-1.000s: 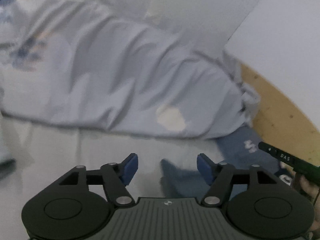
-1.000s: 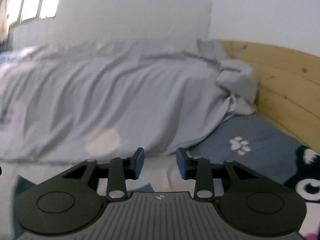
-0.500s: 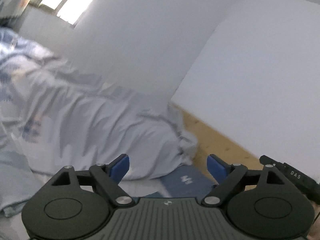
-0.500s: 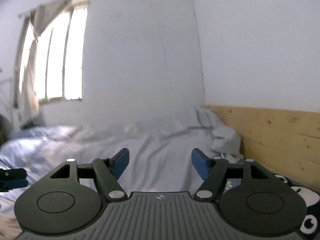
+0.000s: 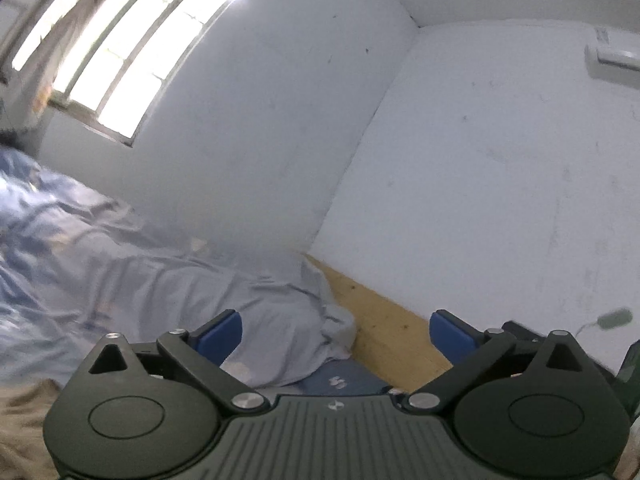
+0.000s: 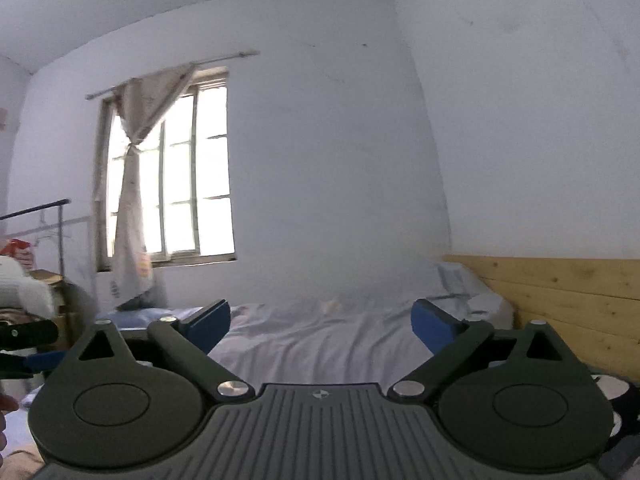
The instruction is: Fold clothes
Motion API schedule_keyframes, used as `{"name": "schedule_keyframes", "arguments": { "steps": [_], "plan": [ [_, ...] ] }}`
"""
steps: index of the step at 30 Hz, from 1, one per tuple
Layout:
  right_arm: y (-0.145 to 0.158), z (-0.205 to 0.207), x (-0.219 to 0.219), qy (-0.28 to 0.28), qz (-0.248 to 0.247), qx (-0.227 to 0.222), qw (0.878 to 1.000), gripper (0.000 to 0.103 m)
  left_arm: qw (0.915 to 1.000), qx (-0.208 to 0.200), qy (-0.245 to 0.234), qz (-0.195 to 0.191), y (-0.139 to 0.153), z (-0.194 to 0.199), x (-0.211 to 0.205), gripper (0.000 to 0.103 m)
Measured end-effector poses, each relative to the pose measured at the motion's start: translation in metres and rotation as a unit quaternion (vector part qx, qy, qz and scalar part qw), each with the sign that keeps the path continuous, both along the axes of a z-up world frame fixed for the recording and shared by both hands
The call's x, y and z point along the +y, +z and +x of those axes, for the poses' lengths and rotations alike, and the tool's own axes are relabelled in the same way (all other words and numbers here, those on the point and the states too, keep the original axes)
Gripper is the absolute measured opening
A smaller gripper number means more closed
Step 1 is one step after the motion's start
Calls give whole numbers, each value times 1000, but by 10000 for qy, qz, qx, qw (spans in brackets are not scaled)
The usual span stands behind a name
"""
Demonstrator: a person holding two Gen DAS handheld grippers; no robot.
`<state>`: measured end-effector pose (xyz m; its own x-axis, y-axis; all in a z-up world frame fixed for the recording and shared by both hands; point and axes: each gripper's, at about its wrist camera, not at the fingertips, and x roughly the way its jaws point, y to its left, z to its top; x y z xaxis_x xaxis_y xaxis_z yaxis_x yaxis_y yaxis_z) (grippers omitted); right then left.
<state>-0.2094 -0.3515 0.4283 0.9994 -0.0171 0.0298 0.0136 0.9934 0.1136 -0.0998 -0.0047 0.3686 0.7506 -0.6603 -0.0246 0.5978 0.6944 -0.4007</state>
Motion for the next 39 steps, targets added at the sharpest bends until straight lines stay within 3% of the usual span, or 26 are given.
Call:
{"name": "schedule_keyframes", "arguments": {
  "steps": [4,8,12,15,20,25,35,39],
  "plan": [
    [-22,-10,34,248,36,200,9995,102,9987,24,420,291,-16,-25,25,103],
    [-65,-2,69,495,84,659,9966,103,9940,318,810,655,-55,-30,40,103],
    [-128,17,109,686,-98,1238,9899,103,9787,901,1285,1325,-113,-28,43,103],
    [-182,34,134,621,-192,1833,9809,103,9668,1304,1529,1577,-155,-23,42,103],
    [-263,53,163,791,-459,2472,9646,103,9563,1546,1669,1837,-206,-18,45,103],
    [-326,85,179,790,-419,2966,9508,103,9414,1690,1956,2167,-259,6,49,103],
    [-393,161,186,474,-564,3318,9405,103,9184,1869,2359,2568,-330,63,50,103],
    [-414,176,193,302,-877,3240,9415,103,9036,2340,2368,2697,-357,85,46,103]
  ]
}}
